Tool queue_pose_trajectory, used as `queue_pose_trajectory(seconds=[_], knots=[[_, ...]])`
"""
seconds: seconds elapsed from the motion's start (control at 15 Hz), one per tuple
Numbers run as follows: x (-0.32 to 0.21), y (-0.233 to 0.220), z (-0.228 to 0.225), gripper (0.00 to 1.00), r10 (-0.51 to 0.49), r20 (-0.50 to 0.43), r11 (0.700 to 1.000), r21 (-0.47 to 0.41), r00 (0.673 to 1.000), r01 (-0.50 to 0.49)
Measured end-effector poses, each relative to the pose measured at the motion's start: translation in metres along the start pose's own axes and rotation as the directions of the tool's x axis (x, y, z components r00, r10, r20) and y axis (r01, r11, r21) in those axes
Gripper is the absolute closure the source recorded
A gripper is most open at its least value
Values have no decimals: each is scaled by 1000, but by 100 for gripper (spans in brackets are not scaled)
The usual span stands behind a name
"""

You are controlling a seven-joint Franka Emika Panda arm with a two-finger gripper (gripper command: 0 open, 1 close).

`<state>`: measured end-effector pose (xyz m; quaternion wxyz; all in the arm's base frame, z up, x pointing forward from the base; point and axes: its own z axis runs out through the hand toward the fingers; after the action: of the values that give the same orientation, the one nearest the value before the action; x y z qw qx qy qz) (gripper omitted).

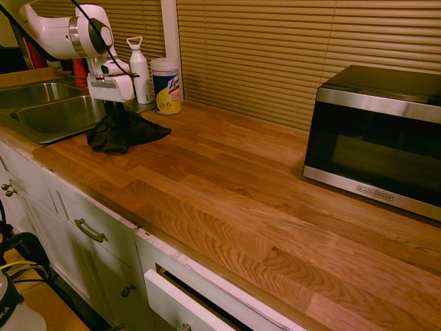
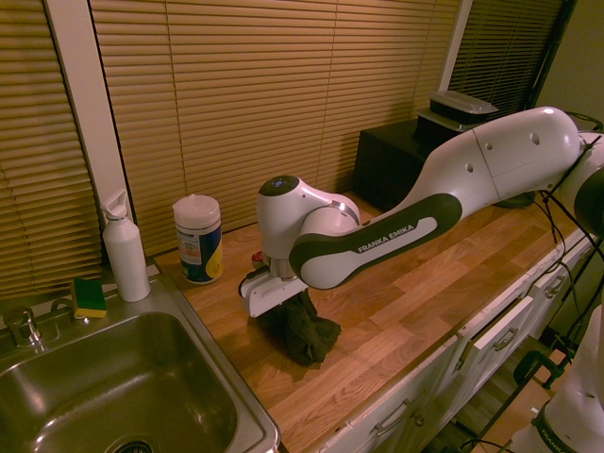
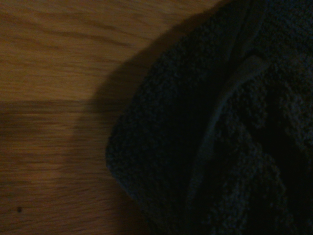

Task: Clear the spill

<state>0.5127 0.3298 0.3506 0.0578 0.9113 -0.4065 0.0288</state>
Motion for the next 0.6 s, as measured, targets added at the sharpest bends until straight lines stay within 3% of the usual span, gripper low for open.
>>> queue_pose_trajectory(seconds=[0.6], knots=[[-8,-17,-4,0,-6,-1,1000,-6,1000,6]])
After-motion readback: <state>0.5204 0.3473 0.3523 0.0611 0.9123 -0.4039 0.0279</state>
